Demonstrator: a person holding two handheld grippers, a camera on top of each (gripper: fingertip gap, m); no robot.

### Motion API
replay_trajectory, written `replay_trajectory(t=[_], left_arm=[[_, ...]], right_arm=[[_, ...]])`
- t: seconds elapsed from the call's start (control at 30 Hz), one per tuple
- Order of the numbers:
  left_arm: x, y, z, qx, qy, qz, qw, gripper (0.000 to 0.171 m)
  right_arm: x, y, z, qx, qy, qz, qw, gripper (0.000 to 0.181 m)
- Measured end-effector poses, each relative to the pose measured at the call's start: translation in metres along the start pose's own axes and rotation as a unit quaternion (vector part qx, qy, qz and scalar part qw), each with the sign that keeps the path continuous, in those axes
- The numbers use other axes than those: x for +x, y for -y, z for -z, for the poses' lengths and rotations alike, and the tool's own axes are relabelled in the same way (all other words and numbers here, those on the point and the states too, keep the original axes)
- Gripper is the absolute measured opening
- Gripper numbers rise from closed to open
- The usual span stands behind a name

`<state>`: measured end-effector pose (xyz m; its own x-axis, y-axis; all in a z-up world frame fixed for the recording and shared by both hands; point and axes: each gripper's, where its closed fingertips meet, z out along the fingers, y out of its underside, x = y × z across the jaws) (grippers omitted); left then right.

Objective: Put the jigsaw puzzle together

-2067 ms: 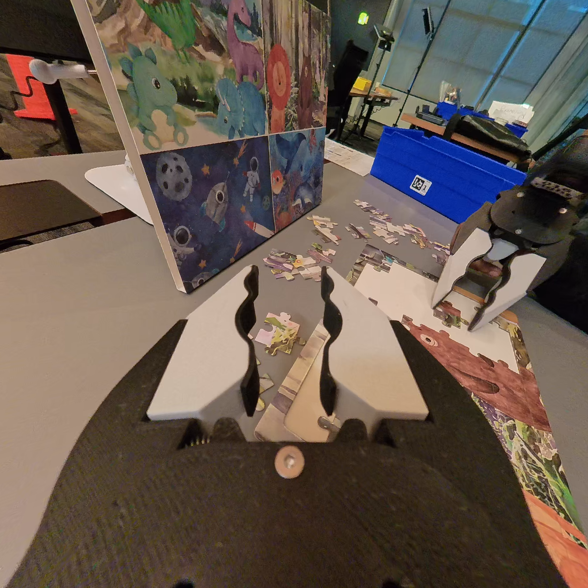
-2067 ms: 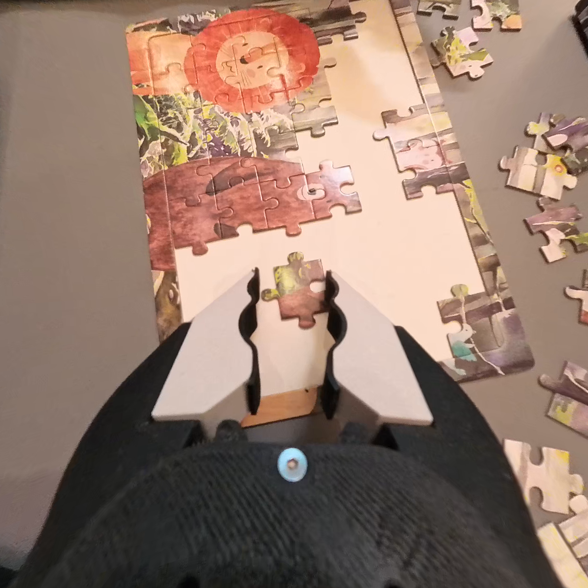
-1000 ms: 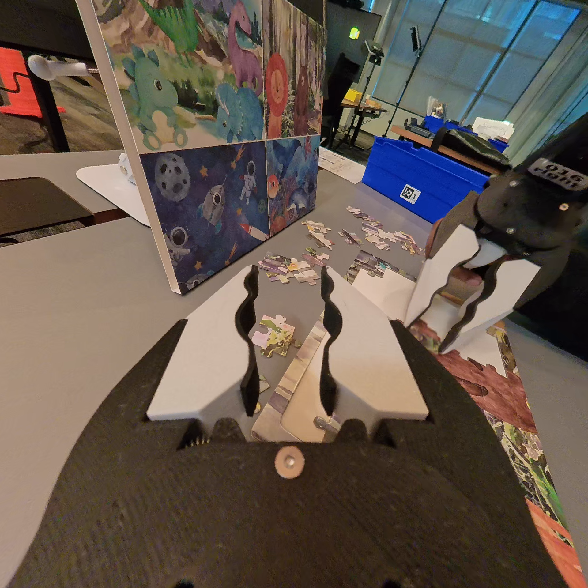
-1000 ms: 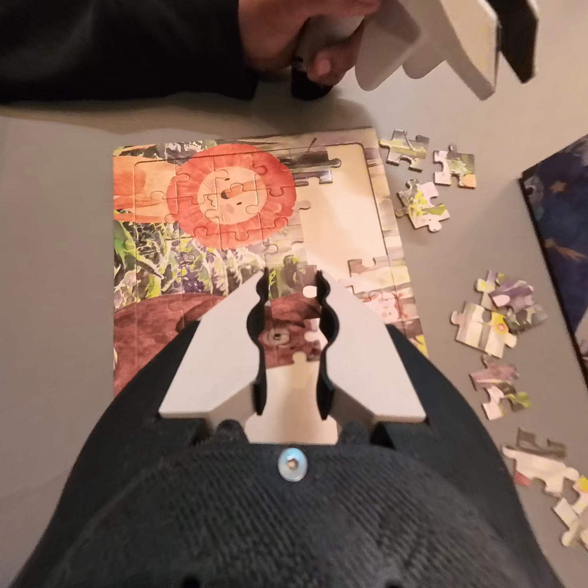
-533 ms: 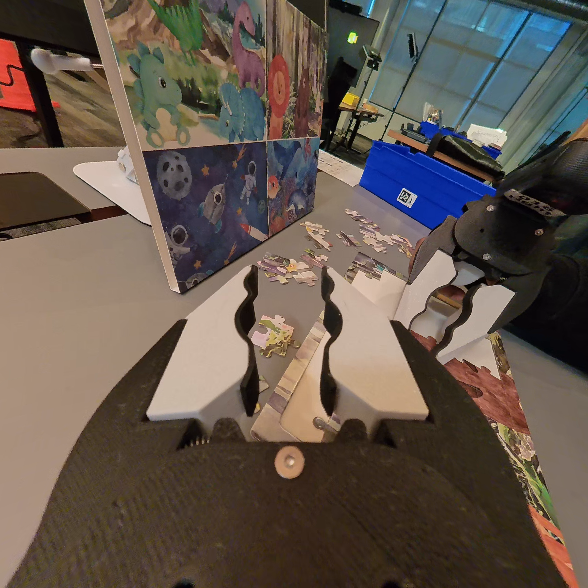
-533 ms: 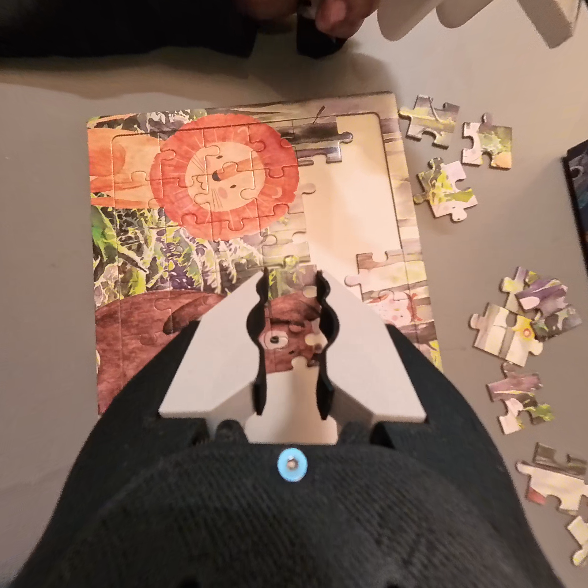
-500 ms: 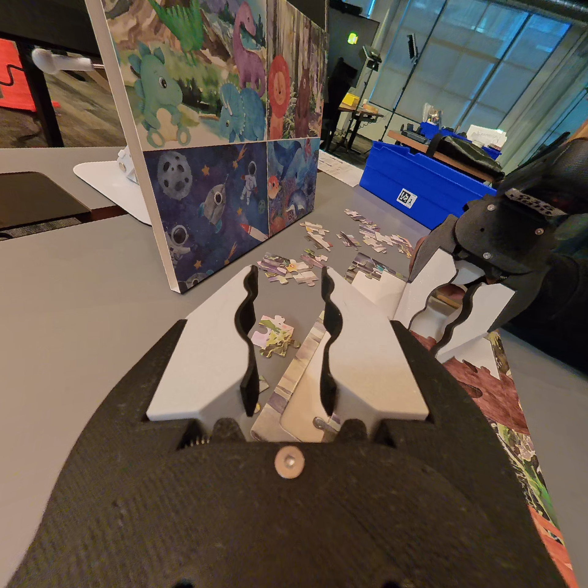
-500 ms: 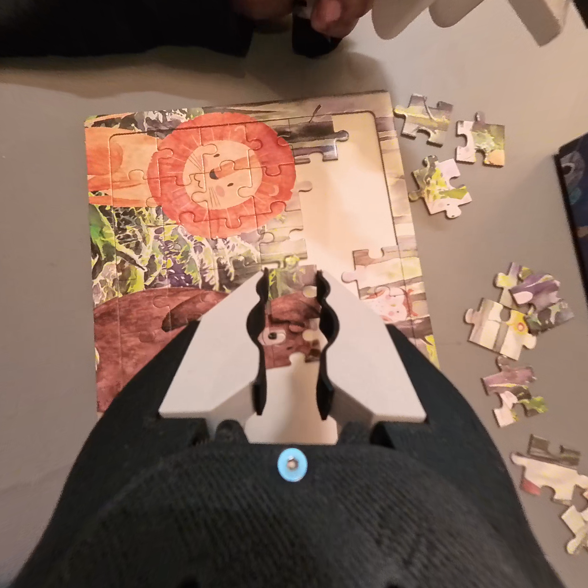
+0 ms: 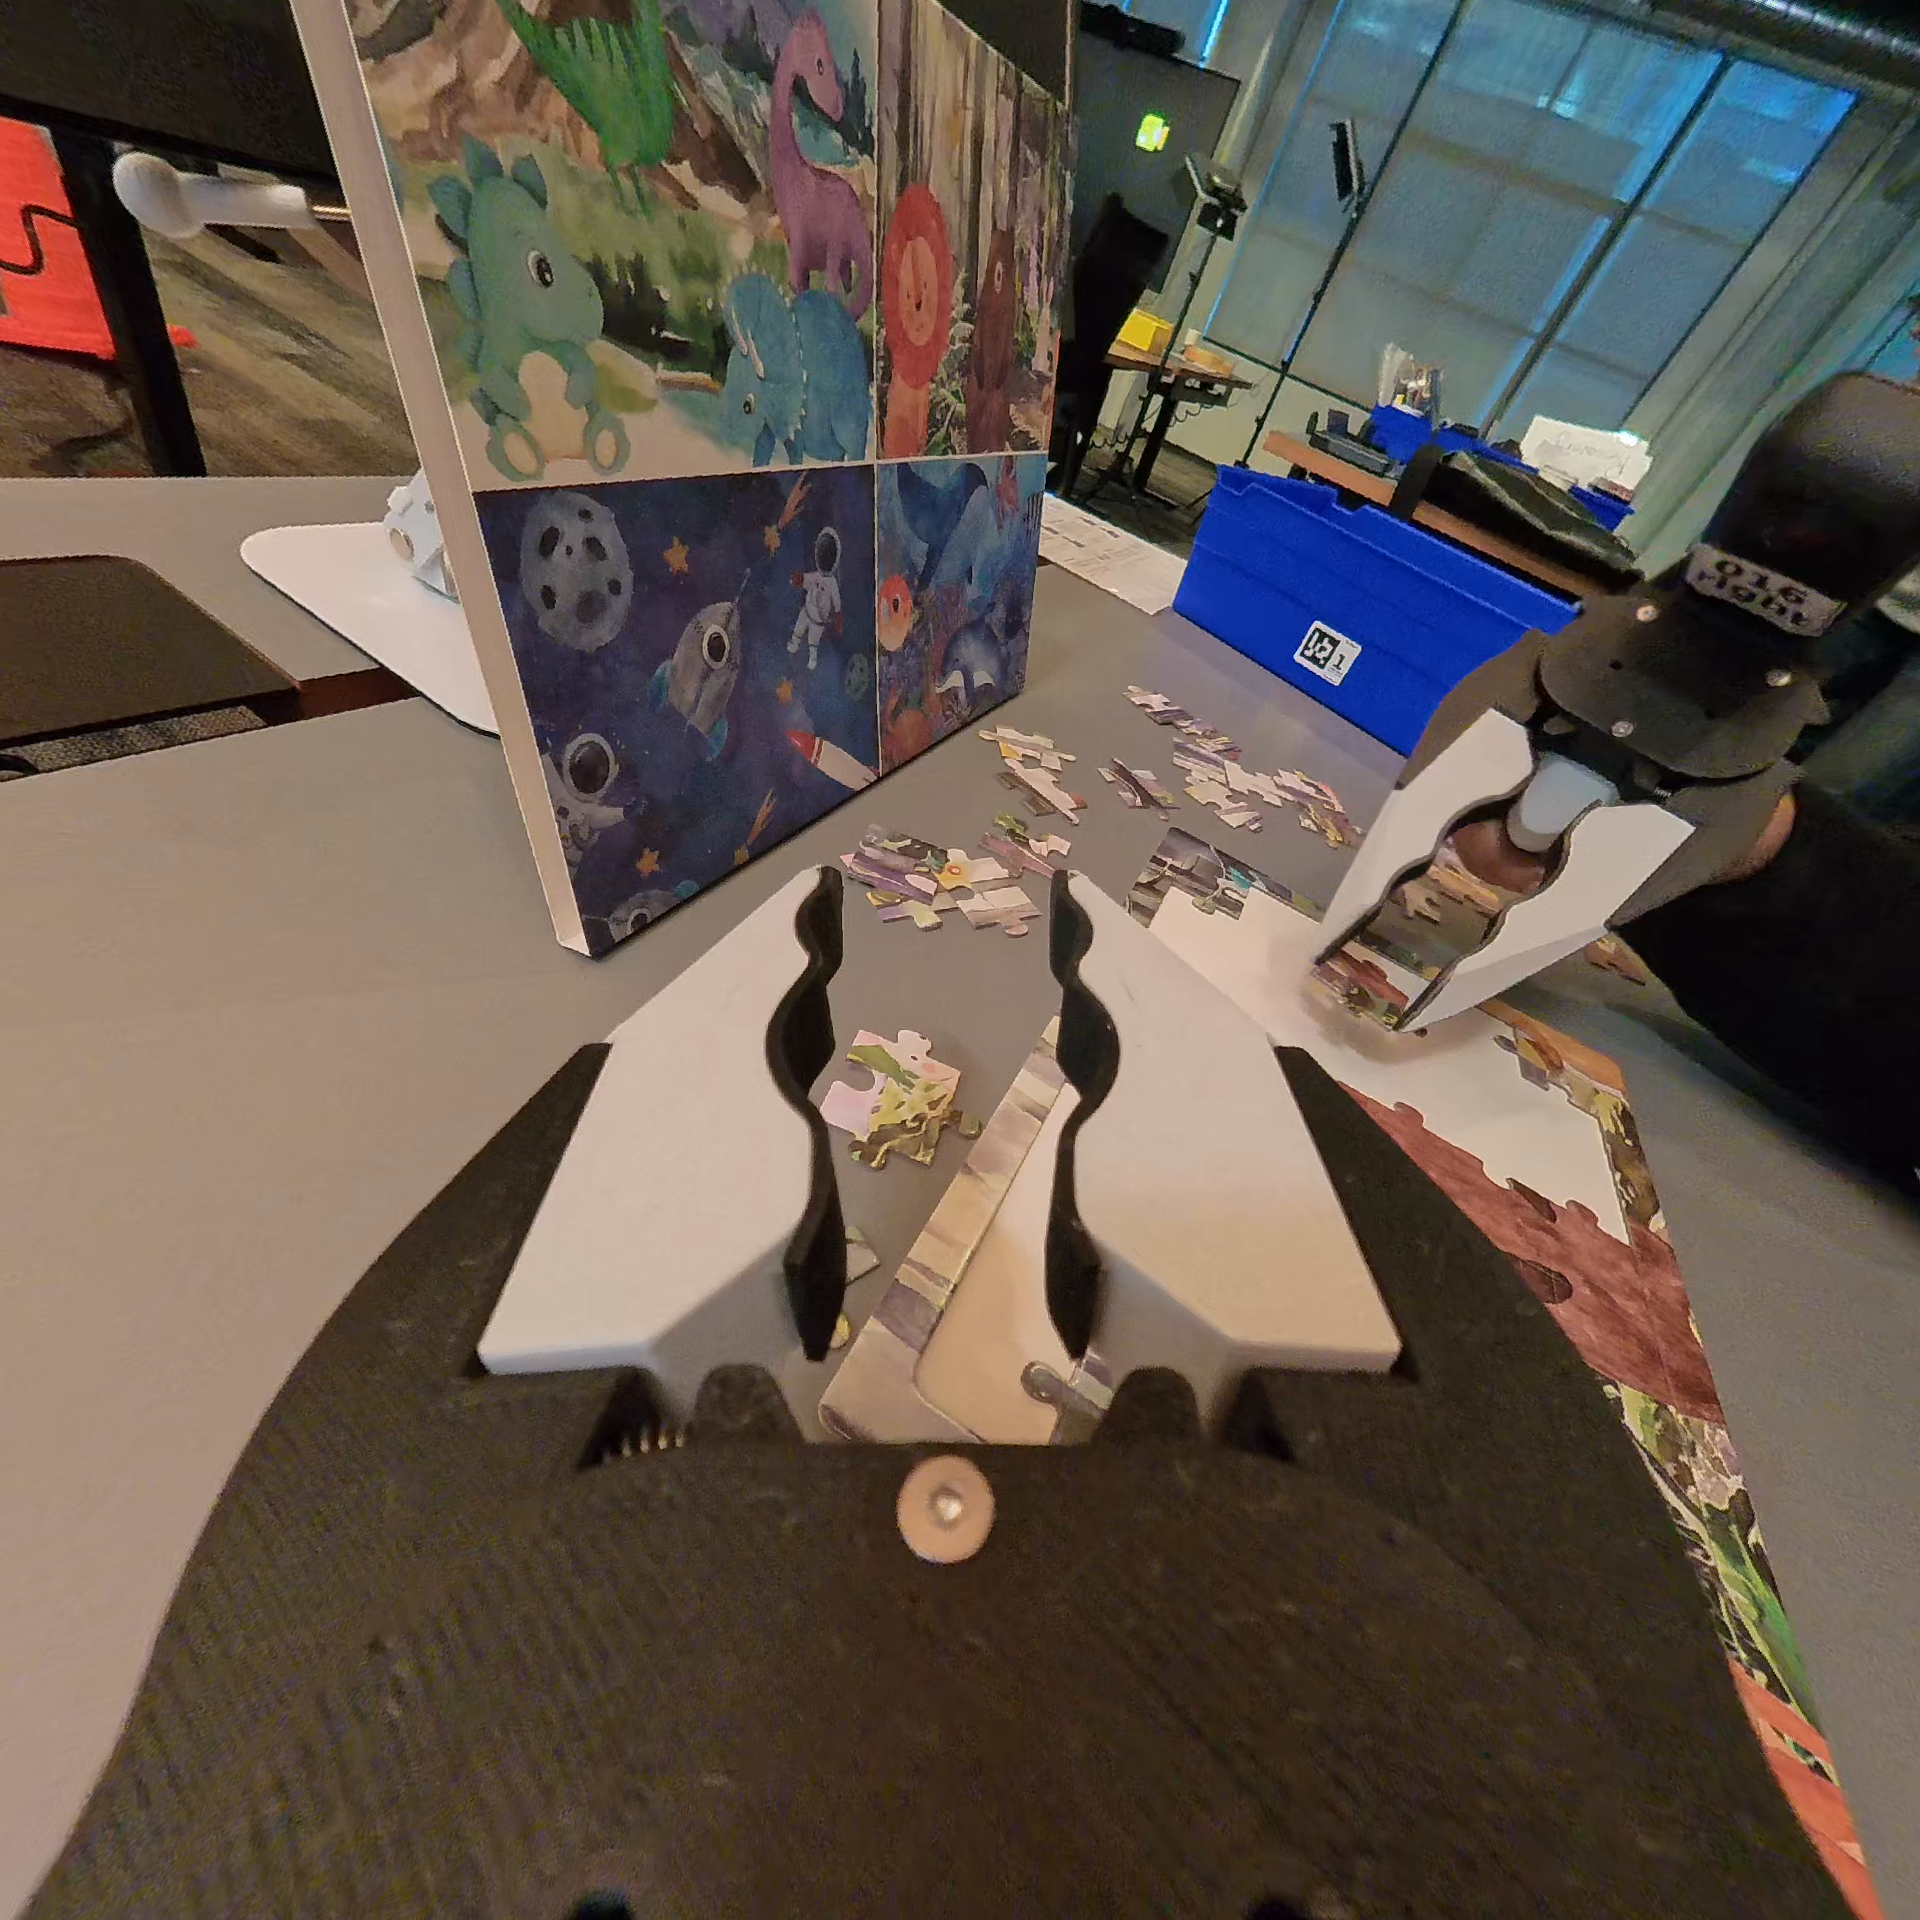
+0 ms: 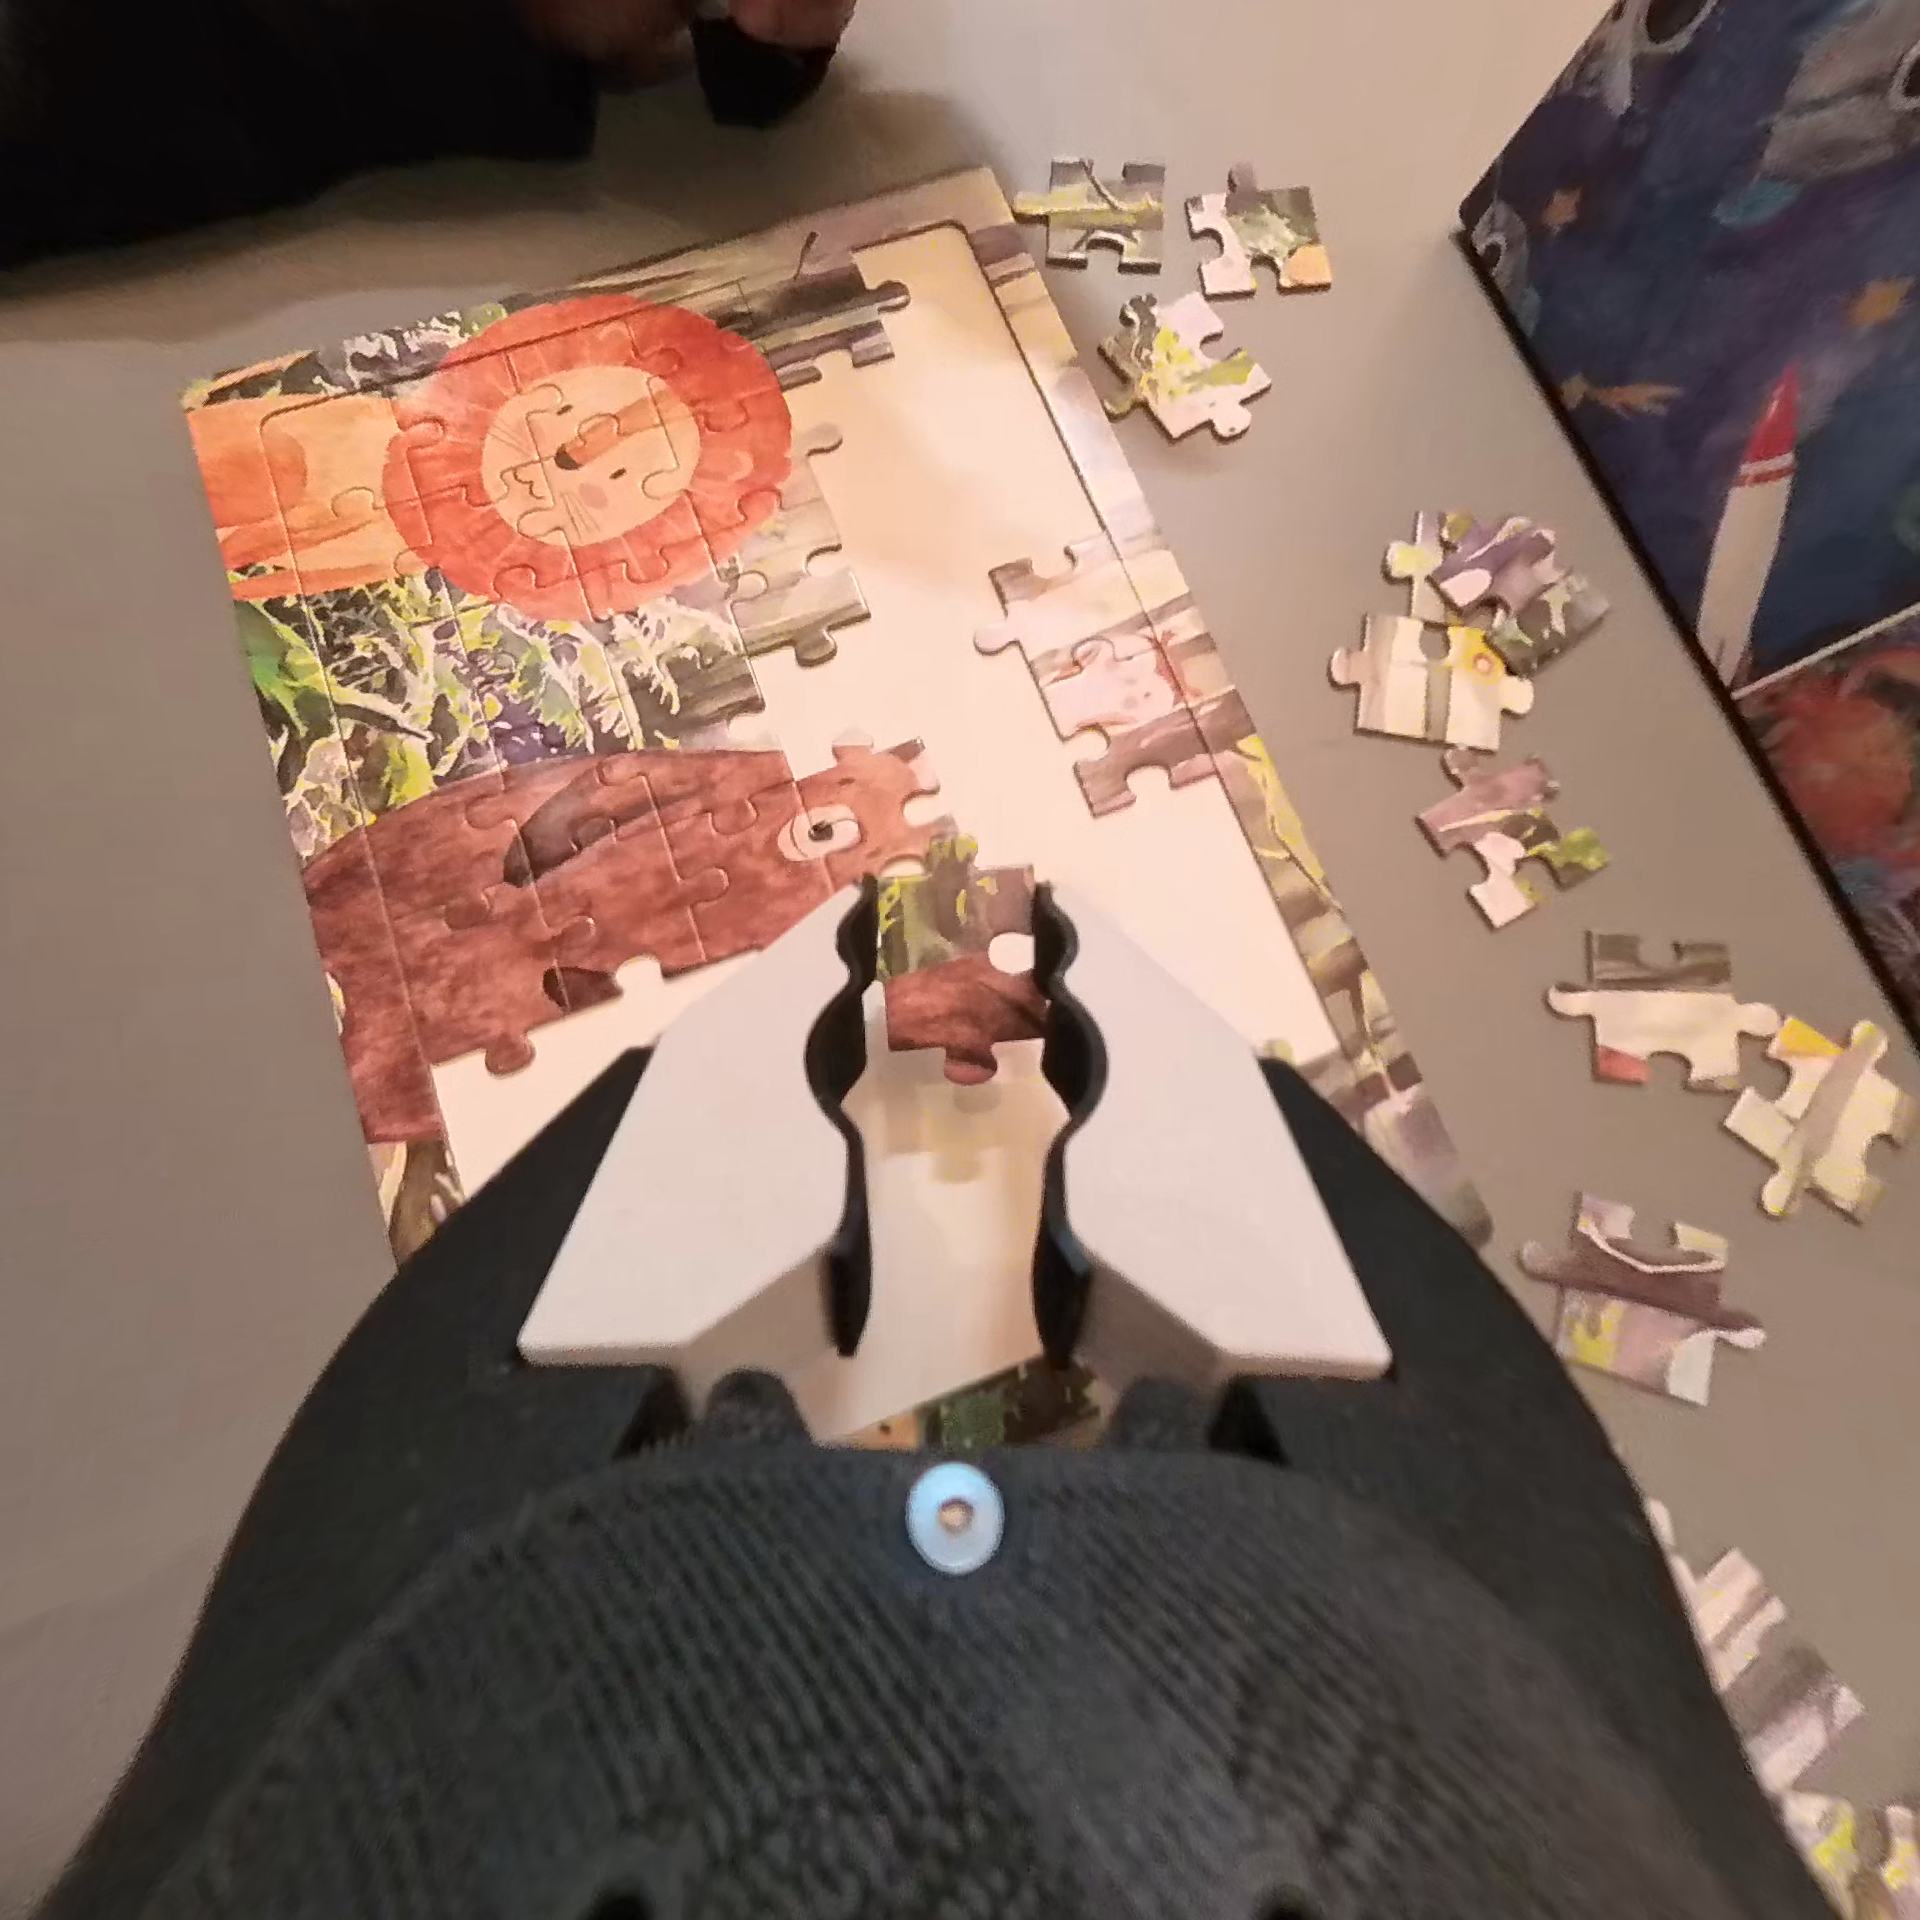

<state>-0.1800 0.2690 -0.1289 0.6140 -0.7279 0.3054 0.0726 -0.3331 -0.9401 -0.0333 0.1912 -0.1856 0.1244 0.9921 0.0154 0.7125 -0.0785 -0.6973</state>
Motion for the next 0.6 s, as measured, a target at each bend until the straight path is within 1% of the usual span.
replay_trajectory(t=[0.1,0.33,0.6], left_arm=[[0.000,0.000,0.000,0.000,0.000,0.000,1.000,0.038],[0.000,0.000,0.000,0.000,0.001,-0.003,1.000,0.038],[0.000,0.000,0.000,0.000,0.002,-0.004,1.000,0.038]], right_arm=[[0.000,-0.004,0.003,-0.001,-0.008,-0.006,1.000,0.027],[-0.002,-0.002,0.014,0.008,-0.015,-0.012,1.000,0.027],[-0.013,-0.004,0.015,0.010,-0.011,-0.017,1.000,0.027]])
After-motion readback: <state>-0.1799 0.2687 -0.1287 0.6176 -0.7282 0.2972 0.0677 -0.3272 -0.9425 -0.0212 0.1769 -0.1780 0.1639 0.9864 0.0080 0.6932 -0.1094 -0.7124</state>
